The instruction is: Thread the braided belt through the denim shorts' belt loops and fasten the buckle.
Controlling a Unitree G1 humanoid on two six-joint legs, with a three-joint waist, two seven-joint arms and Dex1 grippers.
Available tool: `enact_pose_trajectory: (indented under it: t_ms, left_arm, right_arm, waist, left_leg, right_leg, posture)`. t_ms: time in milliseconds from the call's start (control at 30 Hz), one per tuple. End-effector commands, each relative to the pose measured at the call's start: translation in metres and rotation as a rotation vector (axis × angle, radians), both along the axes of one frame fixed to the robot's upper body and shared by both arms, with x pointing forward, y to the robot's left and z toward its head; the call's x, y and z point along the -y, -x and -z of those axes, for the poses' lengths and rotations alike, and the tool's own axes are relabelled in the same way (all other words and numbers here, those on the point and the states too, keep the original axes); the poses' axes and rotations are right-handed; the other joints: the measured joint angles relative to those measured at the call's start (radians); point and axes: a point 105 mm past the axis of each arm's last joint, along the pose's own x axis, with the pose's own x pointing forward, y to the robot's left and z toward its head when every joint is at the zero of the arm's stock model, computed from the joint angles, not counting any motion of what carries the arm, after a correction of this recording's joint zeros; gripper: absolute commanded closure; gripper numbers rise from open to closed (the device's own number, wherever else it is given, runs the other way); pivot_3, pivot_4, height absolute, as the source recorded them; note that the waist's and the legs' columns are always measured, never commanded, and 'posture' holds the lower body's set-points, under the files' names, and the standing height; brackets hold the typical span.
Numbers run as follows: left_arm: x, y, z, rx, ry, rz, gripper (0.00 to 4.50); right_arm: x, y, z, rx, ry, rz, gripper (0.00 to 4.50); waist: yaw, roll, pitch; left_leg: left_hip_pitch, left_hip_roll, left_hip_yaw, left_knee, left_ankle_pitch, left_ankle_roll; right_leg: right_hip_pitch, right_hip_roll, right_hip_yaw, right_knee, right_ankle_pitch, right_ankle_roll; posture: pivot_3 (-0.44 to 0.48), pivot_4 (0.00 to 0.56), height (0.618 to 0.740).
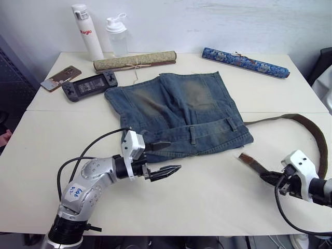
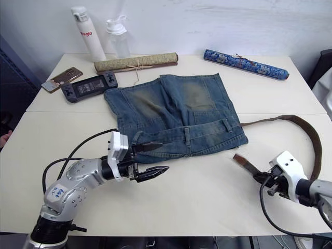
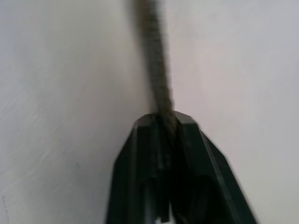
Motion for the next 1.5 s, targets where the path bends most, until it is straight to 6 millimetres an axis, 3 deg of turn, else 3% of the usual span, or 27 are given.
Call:
enact_pose_trajectory:
  t_ms: [33, 233, 367, 433, 633, 1000, 1100, 1333, 1500]
  left_arm:
    - [0.001, 0.006, -0.01, 0.046, 0.013, 0.012, 0.0]
    - [0.001, 0.007, -0.009, 0.034, 0.011, 0.03, 0.0]
    - [0.005, 0.011, -0.015, 0.035, 0.021, 0.122, 0.0]
    - [0.011, 0.016, -0.016, 0.05, -0.001, 0.202, 0.0]
    - [0.026, 0.019, -0.014, 0.061, -0.024, 0.325, 0.0]
    - [0.029, 0.012, -0.002, 0.026, -0.075, 0.335, 0.0]
    - [0.029, 0.011, 0.002, 0.036, -0.099, 0.337, 0.85]
    - [0.03, 0.011, 0.001, 0.031, -0.087, 0.337, 4.31]
    - [0.03, 0.011, 0.002, 0.026, -0.097, 0.338, 4.41]
  right_arm:
    - [-0.004, 0.0, -0.004, 0.014, 0.033, -0.055, 4.48]
    - [-0.042, 0.009, -0.027, 0.06, 0.007, -0.285, 4.48]
    - [-0.09, 0.015, -0.047, 0.065, -0.022, -0.508, 4.48]
    - [-0.11, 0.015, -0.047, 0.063, 0.0, -0.587, 4.48]
    - [-0.145, 0.014, -0.044, 0.07, 0.012, -0.702, 4.48]
    - [-0.156, 0.015, -0.055, 0.106, 0.008, -0.727, 4.48]
    - [-0.159, 0.015, -0.059, 0.117, -0.003, -0.732, 4.5]
    - [-0.161, 0.015, -0.062, 0.12, -0.011, -0.734, 4.5]
    - [-0.161, 0.013, -0.064, 0.123, -0.021, -0.718, 4.5]
  waist:
    - [0.001, 0.0, 0.0]
    - [0.0, 0.0, 0.0]
    - [-0.004, 0.0, 0.0]
    - [-0.002, 0.0, 0.0]
    - [0.003, 0.0, 0.0]
    - [-0.001, 0.0, 0.0]
    - [-0.001, 0.0, 0.0]
    - [-0.001, 0.0, 0.0]
    - [-0.002, 0.0, 0.0]
  left_leg:
    - [0.0, 0.0, 0.0, 0.0, 0.0, 0.0]
    - [0.0, 0.0, 0.0, 0.0, 0.0, 0.0]
    - [0.0, 0.001, 0.0, 0.0, 0.0, 0.0]
    - [0.0, 0.001, 0.0, 0.0, 0.0, 0.0]
    - [-0.002, -0.001, -0.001, 0.001, 0.0, 0.0]
    - [-0.002, 0.0, -0.001, 0.001, 0.0, 0.0]
    - [-0.002, 0.0, -0.001, 0.001, 0.0, 0.0]
    - [-0.002, 0.0, -0.001, 0.002, 0.0, 0.0]
    - [-0.002, 0.0, -0.001, 0.002, -0.001, 0.0]
  right_leg:
    - [0.0, 0.0, 0.0, 0.0, 0.0, 0.0]
    - [0.0, 0.0, 0.0, 0.0, 0.0, 0.0]
    - [0.0, 0.0, 0.0, 0.0, 0.0, 0.0]
    - [0.0, 0.0, 0.0, 0.001, 0.0, 0.0]
    - [0.0, -0.001, -0.001, -0.003, 0.0, 0.0]
    - [0.0, 0.0, -0.001, -0.002, 0.0, 0.0]
    - [0.0, 0.0, -0.002, -0.002, 0.0, 0.0]
    - [0.0, 0.0, -0.001, -0.002, 0.0, 0.0]
    - [0.0, 0.0, -0.001, -0.002, 0.0, 0.0]
  posture:
    - [0.0, 0.15, 0.717]
    - [0.0, 0.15, 0.717]
    - [0.0, 0.15, 0.717]
    - [0.0, 0.15, 0.717]
    - [0.0, 0.15, 0.717]
    - [0.0, 0.15, 0.717]
    - [0.0, 0.15, 0.717]
    - [0.0, 0.15, 0.717]
    - [0.0, 0.15, 0.717]
